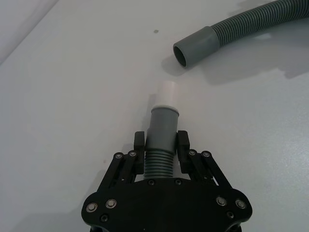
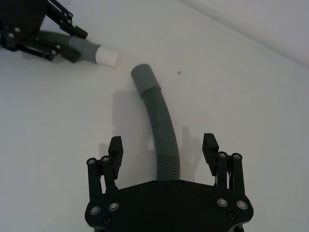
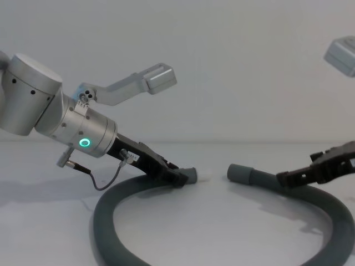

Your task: Use both hands to pick up one end of the pipe from the table, align the ends, and insert them.

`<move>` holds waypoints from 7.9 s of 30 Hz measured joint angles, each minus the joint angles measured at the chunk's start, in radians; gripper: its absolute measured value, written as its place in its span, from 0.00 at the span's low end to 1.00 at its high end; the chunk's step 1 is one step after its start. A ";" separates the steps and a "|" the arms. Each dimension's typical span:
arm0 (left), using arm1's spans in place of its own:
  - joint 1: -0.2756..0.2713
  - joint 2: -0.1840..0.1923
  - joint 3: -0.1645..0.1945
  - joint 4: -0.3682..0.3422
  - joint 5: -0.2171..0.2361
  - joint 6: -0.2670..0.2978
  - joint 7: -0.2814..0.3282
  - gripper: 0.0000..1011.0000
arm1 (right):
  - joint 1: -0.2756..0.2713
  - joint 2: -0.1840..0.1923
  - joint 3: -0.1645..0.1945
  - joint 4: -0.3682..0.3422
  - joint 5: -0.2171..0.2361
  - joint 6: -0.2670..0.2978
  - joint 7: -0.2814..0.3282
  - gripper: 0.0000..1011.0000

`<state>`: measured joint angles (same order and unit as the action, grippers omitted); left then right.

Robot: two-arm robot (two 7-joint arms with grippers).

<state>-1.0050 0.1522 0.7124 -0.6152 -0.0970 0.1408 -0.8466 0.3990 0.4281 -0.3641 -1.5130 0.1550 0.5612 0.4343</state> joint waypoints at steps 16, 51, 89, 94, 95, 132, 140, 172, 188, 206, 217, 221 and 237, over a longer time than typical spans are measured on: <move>0.000 0.000 0.000 0.000 0.000 0.000 0.000 0.36 | 0.002 -0.003 -0.007 0.048 0.001 -0.006 -0.002 0.99; 0.000 0.000 0.000 0.000 0.000 0.000 0.000 0.36 | 0.034 -0.040 0.020 0.098 0.078 0.069 -0.009 0.99; 0.000 0.000 0.000 0.000 0.000 0.000 0.000 0.36 | 0.031 -0.032 0.009 0.100 0.083 0.064 -0.018 0.22; 0.000 0.000 0.000 0.000 0.000 0.000 0.000 0.36 | 0.031 -0.032 0.009 0.100 0.083 0.064 -0.018 0.20; 0.000 0.000 0.000 0.000 0.000 0.000 0.000 0.36 | 0.031 -0.032 0.009 0.100 0.083 0.064 -0.018 0.19; 0.000 0.000 -0.001 0.000 0.003 -0.004 0.000 0.36 | 0.024 -0.035 0.019 0.102 0.095 0.027 -0.020 0.16; -0.006 0.000 -0.001 0.008 0.013 -0.032 -0.004 0.36 | 0.005 -0.039 0.044 0.104 0.120 -0.060 -0.016 0.12; 0.020 0.067 -0.018 -0.130 0.016 -0.155 0.016 0.36 | -0.098 0.008 0.127 0.099 0.263 -0.354 0.133 0.01; 0.015 0.093 -0.030 -0.165 -0.041 -0.288 -0.069 0.36 | -0.130 0.033 0.149 0.109 0.355 -0.456 0.265 0.01; 0.034 0.151 -0.045 -0.269 -0.099 -0.333 -0.137 0.36 | -0.145 0.055 0.155 0.127 0.403 -0.513 0.328 0.00; 0.054 0.198 -0.048 -0.350 -0.132 -0.318 -0.174 0.36 | -0.151 0.064 0.154 0.135 0.423 -0.528 0.337 0.00; 0.060 0.211 -0.048 -0.373 -0.143 -0.312 -0.190 0.36 | -0.157 0.069 0.156 0.132 0.432 -0.531 0.338 0.00; 0.072 0.251 -0.026 -0.461 -0.168 -0.265 -0.237 0.36 | -0.187 0.091 0.168 0.097 0.469 -0.531 0.341 0.00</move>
<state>-0.9334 0.4033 0.6866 -1.0760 -0.2649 -0.1242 -1.0836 0.2121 0.5192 -0.1957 -1.4164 0.6240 0.0299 0.7749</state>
